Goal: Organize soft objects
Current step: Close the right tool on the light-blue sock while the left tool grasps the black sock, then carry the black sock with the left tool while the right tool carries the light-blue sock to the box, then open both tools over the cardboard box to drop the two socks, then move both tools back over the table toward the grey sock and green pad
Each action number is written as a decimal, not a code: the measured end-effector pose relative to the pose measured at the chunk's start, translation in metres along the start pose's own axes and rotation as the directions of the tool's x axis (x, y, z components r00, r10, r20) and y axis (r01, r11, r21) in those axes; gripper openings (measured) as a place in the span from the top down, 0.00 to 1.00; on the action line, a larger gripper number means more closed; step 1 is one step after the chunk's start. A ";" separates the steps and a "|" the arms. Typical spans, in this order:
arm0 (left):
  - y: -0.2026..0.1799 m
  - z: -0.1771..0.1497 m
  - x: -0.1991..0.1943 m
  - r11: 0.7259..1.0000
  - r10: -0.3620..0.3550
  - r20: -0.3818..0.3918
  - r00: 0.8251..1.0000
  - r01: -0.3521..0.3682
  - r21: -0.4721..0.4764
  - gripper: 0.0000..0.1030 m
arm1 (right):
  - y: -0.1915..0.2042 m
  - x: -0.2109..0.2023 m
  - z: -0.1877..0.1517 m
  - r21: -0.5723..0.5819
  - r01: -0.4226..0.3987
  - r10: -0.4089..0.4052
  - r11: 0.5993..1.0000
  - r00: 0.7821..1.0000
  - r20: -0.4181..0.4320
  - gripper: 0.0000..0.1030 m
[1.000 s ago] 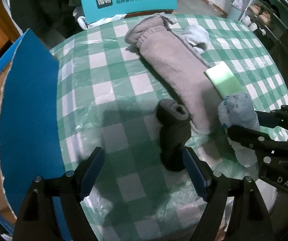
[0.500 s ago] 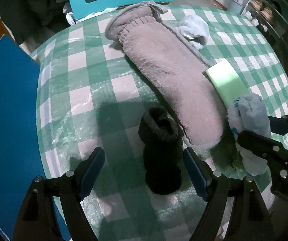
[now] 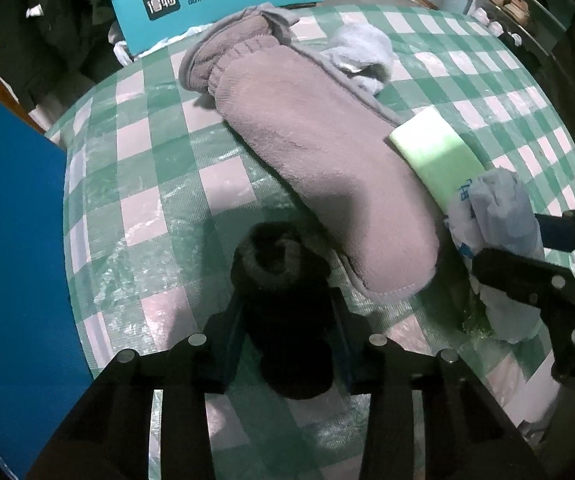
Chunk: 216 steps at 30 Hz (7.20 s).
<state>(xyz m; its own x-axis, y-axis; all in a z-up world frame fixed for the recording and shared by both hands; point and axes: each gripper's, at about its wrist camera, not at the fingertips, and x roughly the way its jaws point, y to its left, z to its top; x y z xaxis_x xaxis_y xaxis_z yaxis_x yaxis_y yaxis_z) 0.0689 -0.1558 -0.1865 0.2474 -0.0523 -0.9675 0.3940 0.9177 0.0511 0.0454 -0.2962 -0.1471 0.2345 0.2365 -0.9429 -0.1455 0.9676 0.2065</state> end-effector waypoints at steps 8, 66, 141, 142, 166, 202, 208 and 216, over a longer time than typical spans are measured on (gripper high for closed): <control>0.003 -0.007 -0.024 1.000 0.012 0.044 0.999 -0.012 -0.009 0.62 | 0.006 -0.016 0.000 -0.012 0.001 -0.001 1.000 0.999 0.032 0.64; 0.106 -0.063 -0.161 0.981 0.073 0.260 0.963 -0.022 -0.195 0.62 | 0.154 -0.085 0.040 -0.225 -0.055 0.094 0.973 0.981 0.171 0.64; 0.250 -0.128 -0.130 0.883 0.107 0.142 0.984 -0.028 -0.469 0.37 | 0.299 -0.007 0.076 -0.361 -0.096 0.108 0.928 0.994 0.013 0.37; 0.249 -0.128 -0.130 0.884 0.107 0.144 0.984 -0.028 -0.467 0.37 | 0.298 -0.009 0.075 -0.358 -0.096 0.109 0.929 0.994 0.015 0.37; 0.196 -0.096 -0.141 0.930 0.072 0.194 0.978 0.005 -0.368 0.33 | 0.217 -0.040 0.061 -0.259 -0.079 0.101 0.963 0.992 0.073 0.37; 0.082 -0.035 -0.107 0.968 -0.078 0.149 0.986 0.110 -0.224 0.33 | 0.036 -0.056 0.037 -0.024 0.039 -0.037 0.999 0.996 0.086 0.37; 0.069 -0.027 -0.093 0.971 -0.089 0.122 0.988 0.113 -0.208 0.33 | 0.022 -0.040 0.031 -0.033 0.060 -0.058 0.998 0.997 0.046 0.37; 0.057 -0.021 -0.075 0.975 -0.098 0.082 0.992 0.112 -0.191 0.33 | 0.006 -0.014 0.027 -0.025 0.076 -0.076 0.997 0.997 0.001 0.37</control>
<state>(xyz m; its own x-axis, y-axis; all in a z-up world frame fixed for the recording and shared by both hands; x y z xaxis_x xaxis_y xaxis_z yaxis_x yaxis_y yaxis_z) 0.0537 -0.0914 -0.1164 0.2796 -0.1738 -0.9443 0.2426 0.9643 -0.1056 0.0672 -0.2912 -0.1261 0.2455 0.1619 -0.9558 -0.1510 0.9803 0.1273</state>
